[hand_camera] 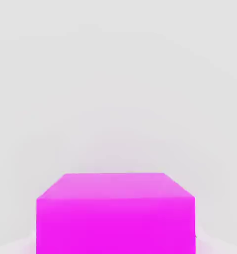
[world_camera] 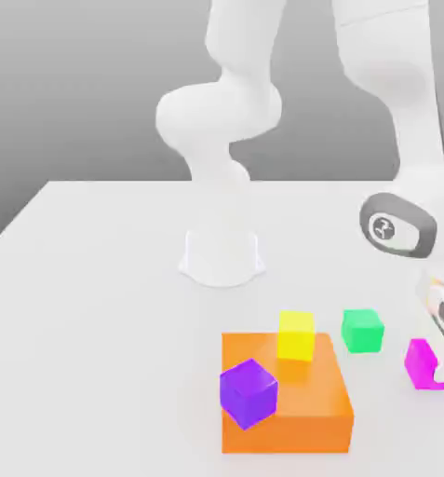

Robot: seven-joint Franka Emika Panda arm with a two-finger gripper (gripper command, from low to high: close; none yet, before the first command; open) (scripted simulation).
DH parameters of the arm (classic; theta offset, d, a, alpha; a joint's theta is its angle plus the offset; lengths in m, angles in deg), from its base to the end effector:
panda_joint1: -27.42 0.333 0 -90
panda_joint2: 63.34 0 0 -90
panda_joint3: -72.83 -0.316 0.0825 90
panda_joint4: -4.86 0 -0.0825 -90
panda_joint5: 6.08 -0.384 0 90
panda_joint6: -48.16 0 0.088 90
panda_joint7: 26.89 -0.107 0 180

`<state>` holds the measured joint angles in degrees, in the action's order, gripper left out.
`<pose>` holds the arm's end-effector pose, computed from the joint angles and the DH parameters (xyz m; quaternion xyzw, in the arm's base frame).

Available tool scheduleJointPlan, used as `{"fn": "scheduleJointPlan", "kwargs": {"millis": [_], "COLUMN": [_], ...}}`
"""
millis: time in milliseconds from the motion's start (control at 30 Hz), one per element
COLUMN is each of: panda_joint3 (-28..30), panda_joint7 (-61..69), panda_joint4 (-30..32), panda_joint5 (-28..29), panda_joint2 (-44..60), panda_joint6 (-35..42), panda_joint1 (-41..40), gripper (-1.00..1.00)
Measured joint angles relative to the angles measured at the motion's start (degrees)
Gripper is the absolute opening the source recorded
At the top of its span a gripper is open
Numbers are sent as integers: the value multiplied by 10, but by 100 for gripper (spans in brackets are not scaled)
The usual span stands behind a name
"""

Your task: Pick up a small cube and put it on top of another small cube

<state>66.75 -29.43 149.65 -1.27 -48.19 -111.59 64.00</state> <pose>0.3333 0.3159 0.1775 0.9258 0.3780 -0.0001 0.0008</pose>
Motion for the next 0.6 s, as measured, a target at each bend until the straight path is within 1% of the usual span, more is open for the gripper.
{"fn": "scheduleJointPlan", "kwargs": {"millis": [67,133,300,433,600], "panda_joint3": [-5,-2,24,58,104], "panda_joint7": [27,84,226,324,428], "panda_joint4": [11,27,71,107,154], "panda_joint5": [-17,-35,-61,-57,-27], "panda_joint2": [-41,-81,-182,-261,-359], "panda_joint6": [30,54,111,154,205], "panda_joint1": [-10,-28,-78,-93,-121], "gripper": [-100,-100,-100,-100,-100]}}
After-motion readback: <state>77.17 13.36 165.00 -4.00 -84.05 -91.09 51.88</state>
